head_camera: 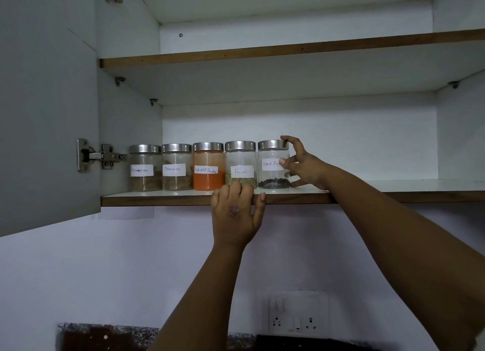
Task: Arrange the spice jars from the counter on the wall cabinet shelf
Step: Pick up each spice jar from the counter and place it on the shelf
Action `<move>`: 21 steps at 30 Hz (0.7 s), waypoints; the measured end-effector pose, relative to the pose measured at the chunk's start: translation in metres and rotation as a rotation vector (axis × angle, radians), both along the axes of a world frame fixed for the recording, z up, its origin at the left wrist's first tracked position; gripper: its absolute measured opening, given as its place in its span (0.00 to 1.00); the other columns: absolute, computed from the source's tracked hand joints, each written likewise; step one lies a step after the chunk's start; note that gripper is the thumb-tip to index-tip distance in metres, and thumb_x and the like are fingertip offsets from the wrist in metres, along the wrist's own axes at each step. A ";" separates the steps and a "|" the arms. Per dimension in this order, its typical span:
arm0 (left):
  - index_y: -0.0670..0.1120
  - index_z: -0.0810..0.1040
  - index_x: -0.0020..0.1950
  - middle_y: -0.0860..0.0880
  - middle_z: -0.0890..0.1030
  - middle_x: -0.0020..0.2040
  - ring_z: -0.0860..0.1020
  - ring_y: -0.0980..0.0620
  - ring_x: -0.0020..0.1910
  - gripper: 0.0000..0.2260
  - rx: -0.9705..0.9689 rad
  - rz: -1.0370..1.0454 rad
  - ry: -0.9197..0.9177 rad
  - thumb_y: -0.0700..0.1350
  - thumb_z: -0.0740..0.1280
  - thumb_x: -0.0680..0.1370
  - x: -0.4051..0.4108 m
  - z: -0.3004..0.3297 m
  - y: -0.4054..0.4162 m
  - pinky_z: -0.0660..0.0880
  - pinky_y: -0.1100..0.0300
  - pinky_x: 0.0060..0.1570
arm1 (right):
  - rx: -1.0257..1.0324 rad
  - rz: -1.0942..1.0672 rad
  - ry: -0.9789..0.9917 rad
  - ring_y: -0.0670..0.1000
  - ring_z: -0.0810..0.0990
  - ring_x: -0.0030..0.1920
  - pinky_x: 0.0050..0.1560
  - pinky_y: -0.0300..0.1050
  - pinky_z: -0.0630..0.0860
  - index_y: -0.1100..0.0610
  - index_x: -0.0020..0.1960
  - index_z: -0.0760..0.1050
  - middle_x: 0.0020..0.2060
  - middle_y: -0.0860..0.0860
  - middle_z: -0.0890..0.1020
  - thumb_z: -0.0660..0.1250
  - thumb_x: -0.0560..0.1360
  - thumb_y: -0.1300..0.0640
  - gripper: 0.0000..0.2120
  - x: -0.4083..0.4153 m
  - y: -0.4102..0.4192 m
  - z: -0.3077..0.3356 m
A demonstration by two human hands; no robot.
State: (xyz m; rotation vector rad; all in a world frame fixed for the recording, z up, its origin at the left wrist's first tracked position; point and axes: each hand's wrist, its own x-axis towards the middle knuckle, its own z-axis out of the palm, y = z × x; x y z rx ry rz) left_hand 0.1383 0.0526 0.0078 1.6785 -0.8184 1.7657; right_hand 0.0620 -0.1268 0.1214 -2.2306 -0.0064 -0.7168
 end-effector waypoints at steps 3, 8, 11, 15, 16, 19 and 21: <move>0.45 0.75 0.42 0.47 0.75 0.41 0.71 0.49 0.40 0.15 -0.003 0.000 0.008 0.53 0.57 0.80 0.000 0.000 0.000 0.64 0.56 0.46 | 0.003 0.009 0.006 0.60 0.77 0.59 0.54 0.56 0.80 0.38 0.75 0.50 0.54 0.54 0.76 0.61 0.82 0.53 0.28 -0.002 0.002 0.001; 0.45 0.75 0.42 0.47 0.74 0.41 0.71 0.48 0.40 0.15 0.005 -0.002 0.020 0.53 0.56 0.80 -0.001 -0.001 0.000 0.65 0.55 0.46 | 0.003 0.004 0.008 0.60 0.75 0.63 0.58 0.58 0.77 0.35 0.76 0.48 0.64 0.57 0.73 0.59 0.82 0.53 0.29 -0.007 0.003 0.001; 0.45 0.74 0.42 0.48 0.74 0.41 0.71 0.48 0.40 0.15 0.021 -0.007 0.033 0.53 0.57 0.80 -0.002 -0.001 0.001 0.65 0.55 0.47 | 0.023 -0.020 0.004 0.60 0.70 0.68 0.59 0.58 0.75 0.32 0.75 0.43 0.73 0.58 0.66 0.58 0.83 0.53 0.32 -0.012 0.004 0.001; 0.45 0.74 0.43 0.48 0.74 0.41 0.71 0.48 0.41 0.14 0.051 -0.024 0.051 0.53 0.57 0.80 -0.004 -0.001 0.005 0.65 0.54 0.47 | -0.195 -0.246 -0.044 0.61 0.74 0.64 0.57 0.50 0.72 0.41 0.78 0.38 0.70 0.65 0.68 0.55 0.84 0.57 0.33 -0.015 0.005 -0.004; 0.45 0.74 0.44 0.48 0.74 0.42 0.71 0.48 0.41 0.14 0.059 -0.029 0.063 0.53 0.57 0.80 -0.006 -0.001 0.006 0.66 0.54 0.47 | -0.249 -0.319 -0.034 0.60 0.78 0.56 0.51 0.47 0.72 0.43 0.79 0.37 0.67 0.66 0.70 0.54 0.84 0.58 0.33 -0.017 0.006 -0.006; 0.45 0.74 0.45 0.47 0.74 0.43 0.70 0.49 0.43 0.14 0.098 -0.040 0.081 0.53 0.57 0.81 -0.008 -0.002 0.011 0.65 0.55 0.48 | -0.301 -0.567 0.050 0.60 0.78 0.52 0.51 0.50 0.73 0.44 0.79 0.37 0.68 0.65 0.68 0.54 0.83 0.52 0.33 -0.029 0.014 -0.017; 0.44 0.75 0.47 0.47 0.74 0.45 0.70 0.48 0.44 0.13 0.114 -0.066 0.074 0.52 0.58 0.81 -0.011 -0.004 0.014 0.65 0.55 0.49 | -0.352 -0.682 0.057 0.62 0.77 0.56 0.51 0.51 0.71 0.45 0.79 0.40 0.65 0.62 0.73 0.52 0.82 0.47 0.30 -0.043 0.026 -0.030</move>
